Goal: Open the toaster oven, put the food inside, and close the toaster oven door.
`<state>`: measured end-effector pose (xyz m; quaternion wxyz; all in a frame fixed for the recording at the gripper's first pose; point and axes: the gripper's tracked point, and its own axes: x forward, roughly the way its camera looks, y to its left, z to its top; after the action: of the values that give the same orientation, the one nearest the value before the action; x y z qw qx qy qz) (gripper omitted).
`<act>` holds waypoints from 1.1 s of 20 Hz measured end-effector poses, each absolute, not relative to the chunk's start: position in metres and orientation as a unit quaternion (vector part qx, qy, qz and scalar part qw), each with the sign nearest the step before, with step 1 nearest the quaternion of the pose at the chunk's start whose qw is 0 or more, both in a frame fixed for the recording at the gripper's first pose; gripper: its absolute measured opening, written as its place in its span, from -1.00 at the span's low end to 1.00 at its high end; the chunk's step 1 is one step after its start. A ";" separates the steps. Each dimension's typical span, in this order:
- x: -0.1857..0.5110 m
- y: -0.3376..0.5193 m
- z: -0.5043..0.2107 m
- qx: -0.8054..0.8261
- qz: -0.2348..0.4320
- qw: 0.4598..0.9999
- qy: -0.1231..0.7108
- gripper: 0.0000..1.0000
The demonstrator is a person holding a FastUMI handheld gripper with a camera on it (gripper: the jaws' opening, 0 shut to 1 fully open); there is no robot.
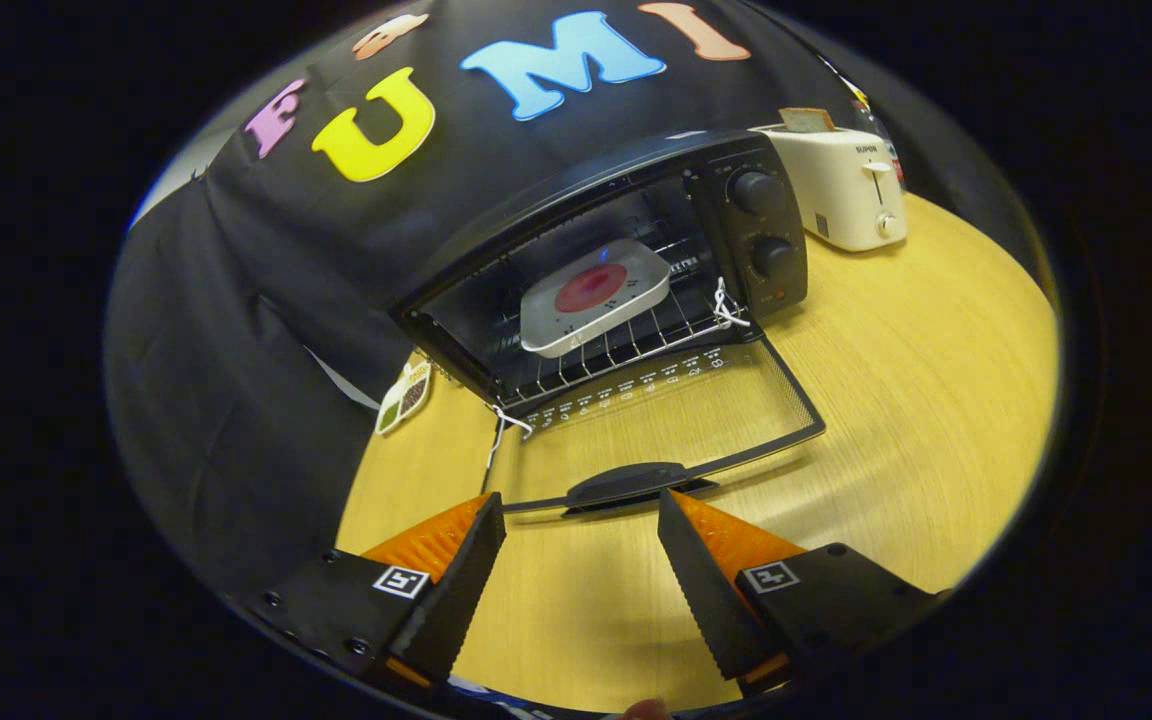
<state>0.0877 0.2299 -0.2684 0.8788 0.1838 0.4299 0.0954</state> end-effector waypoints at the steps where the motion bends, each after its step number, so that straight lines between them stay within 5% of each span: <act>1: 0.085 0.227 -0.274 0.159 0.098 0.882 0.433 0.95; 22: 0.089 0.216 -0.342 -0.024 0.078 0.878 0.471 0.92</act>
<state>0.0888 0.2164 -0.3424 0.8783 -0.0242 0.4711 0.0783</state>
